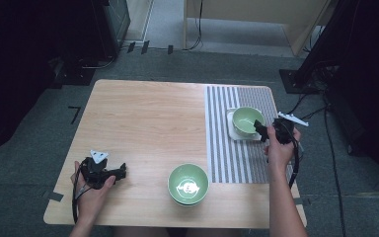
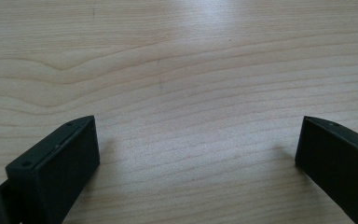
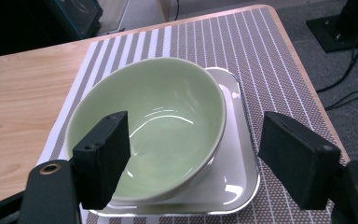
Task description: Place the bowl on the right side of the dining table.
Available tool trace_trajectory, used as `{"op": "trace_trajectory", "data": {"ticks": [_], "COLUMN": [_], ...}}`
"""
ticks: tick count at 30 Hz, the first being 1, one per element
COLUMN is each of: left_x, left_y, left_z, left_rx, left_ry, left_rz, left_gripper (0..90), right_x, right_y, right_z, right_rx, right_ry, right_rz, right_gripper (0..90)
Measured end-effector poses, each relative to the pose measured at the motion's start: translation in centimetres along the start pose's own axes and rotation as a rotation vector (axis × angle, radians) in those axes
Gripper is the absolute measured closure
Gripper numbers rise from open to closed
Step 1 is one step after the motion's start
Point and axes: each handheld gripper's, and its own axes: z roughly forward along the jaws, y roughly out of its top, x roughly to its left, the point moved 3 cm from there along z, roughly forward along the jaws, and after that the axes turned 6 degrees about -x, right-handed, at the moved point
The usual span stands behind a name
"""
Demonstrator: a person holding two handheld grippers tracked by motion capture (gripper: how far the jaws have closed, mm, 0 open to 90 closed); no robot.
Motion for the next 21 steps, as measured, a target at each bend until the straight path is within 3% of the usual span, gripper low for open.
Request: {"op": "trace_trajectory", "data": {"ticks": [7,21], "left_x": [0.0,0.0], "left_y": [0.0,0.0], "left_z": [0.0,0.0], "left_rx": [0.001,0.001], "left_ry": [0.000,-0.001], "left_rz": [0.000,0.002], "left_gripper": [0.0,0.0], "right_x": [0.3,-0.7], "right_y": [-0.7,-2.0], "right_z": [-1.6,-3.8], "right_rx": [-0.016,-0.029], "right_ry": [0.037,0.040], "right_rz": [-0.027,-0.046], "right_gripper": [22.6,22.1]}}
